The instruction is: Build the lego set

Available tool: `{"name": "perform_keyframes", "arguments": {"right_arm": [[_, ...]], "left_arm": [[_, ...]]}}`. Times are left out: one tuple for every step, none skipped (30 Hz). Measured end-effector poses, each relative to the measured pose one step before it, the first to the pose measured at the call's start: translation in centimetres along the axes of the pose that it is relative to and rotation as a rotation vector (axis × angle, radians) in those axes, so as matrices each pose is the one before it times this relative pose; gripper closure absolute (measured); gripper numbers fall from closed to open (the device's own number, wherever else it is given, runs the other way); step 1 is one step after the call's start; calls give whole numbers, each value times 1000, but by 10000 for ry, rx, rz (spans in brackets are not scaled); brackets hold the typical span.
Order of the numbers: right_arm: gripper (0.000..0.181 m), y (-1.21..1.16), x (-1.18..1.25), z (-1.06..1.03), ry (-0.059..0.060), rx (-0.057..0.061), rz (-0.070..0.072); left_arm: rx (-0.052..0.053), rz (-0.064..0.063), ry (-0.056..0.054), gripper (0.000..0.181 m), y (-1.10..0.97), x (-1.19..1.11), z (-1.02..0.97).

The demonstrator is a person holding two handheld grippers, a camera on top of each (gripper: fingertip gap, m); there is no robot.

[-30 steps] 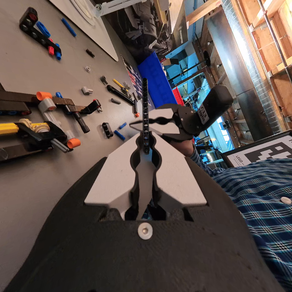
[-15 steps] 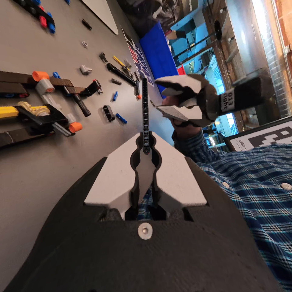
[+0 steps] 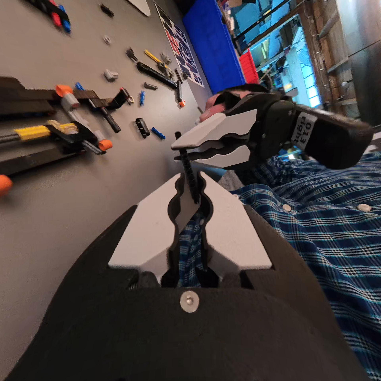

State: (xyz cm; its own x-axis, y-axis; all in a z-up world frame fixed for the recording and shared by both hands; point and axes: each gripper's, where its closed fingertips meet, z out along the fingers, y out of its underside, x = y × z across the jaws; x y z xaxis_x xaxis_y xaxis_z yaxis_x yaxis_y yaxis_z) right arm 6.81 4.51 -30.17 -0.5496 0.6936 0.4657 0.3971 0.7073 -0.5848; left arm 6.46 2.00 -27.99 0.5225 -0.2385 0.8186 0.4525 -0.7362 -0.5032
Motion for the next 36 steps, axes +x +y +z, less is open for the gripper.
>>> {"name": "perform_keyframes", "arguments": {"right_arm": [[175, -222, -158, 286, -235, 65, 490], [177, -129, -175, 277, -217, 35, 401], [177, 204, 46, 350, -94, -172, 391], [177, 332, 154, 372, -11, -236, 321], [176, 192, 77, 322, -45, -109, 228], [177, 27, 9, 262, -91, -13, 226], [177, 64, 7, 226, -108, -51, 254], [177, 100, 24, 228, -100, -81, 202], [177, 186, -25, 241, -118, -138, 127], [177, 300, 7, 268, -81, -216, 106], [177, 379, -36, 285, -105, -289, 119], [177, 201, -82, 229, -114, -193, 81], [177, 32, -85, 194, -98, -94, 81], [177, 30, -99, 180, -95, -117, 71], [176, 17, -85, 174, -71, -122, 14], [176, -139, -41, 120, -37, -41, 4], [176, -202, -170, 103, -133, -10, -11], [176, -129, -72, 83, -98, -76, 43], [174, -90, 197, 44, 73, -94, -18], [173, -54, 195, 58, 98, -63, -85], [173, -83, 9, 59, -47, -14, 16], [171, -80, -40, 37, -106, 30, 85], [169, -69, -18, 31, -84, 58, 63], [169, -44, -17, 30, -86, 38, 62], [169, -25, 34, 10, -26, 23, 8], [172, -18, 110, -35, 65, 37, -40], [173, 42, 58, -22, 20, 4, 28], [173, 64, -3, -4, -38, 7, 85], [174, 44, 11, 6, -17, 39, 33], [175, 60, 26, 15, 1, 38, 6], [176, 43, 55, -9, -17, 40, 80], [176, 47, 76, -15, -4, 38, 57], [176, 63, 132, -34, 41, 41, -4], [176, 100, 132, -47, 14, 30, 56], [176, 90, 102, -54, -36, 32, 149], [176, 45, 104, -63, -27, 65, 136]], "left_arm": [[-10, 306, -370, 163, -121, -244, -628], [-60, 408, -477, 155, -60, -383, -728], [-84, 374, -516, 148, -40, -479, -782], [-30, 367, -367, 144, -158, -278, -831], [24, 414, -292, 142, -298, -176, -869], [16, 424, -357, 141, -359, -384, -862], [11, 505, -397, 139, -428, -545, -834], [171, 674, -437, 136, -683, -657, -830], [164, 665, -557, 135, -680, -967, -682], [-143, 625, -512, 129, -250, -1068, -404], [-308, 721, -368, 124, 94, -887, -150], [-263, 764, -425, 121, 149, -953, 2], [-299, 860, -430, 120, 306, -909, 168], [-468, 902, -153, 120, 666, -495, 309], [-523, 718, -169, 116, 854, -614, 394], [-357, 584, -106, 114, 691, -523, 477], [-244, 449, 86, 110, 457, -124, 460], [-156, 358, 88, 107, 199, -30, 371], [-151, 299, 13, 105, 149, -130, 302], [-83, 306, 43, 100, 128, -87, 321], [14, 316, 41, 97, 117, -107, 276], [39, 235, 164, 95, 138, 39, 248], [46, 112, 170, 95, 19, 27, 212], [67, 91, 102, 96, -104, -23, 187], [28, 87, 47, 96, -56, -95, 205], [3, 83, 19, 96, -25, -123, 228], [-10, 61, 16, 97, 35, -130, 203], [-9, 18, 129, 98, 4, 87, 205], [-9, -27, 140, 99, -33, 153, 213], [-67, -26, 44, 100, 74, 51, 235], [-133, -16, 69, 101, 208, 149, 238], [-85, -37, 122, 103, 143, 298, 189], [-23, -98, 122, 106, 64, 369, 169], [-23, -141, 71, 108, 87, 319, 169], [25, -166, 12, 112, 4, 289, 173], [93, -202, -77, 113, -114, 135, 35]]}}
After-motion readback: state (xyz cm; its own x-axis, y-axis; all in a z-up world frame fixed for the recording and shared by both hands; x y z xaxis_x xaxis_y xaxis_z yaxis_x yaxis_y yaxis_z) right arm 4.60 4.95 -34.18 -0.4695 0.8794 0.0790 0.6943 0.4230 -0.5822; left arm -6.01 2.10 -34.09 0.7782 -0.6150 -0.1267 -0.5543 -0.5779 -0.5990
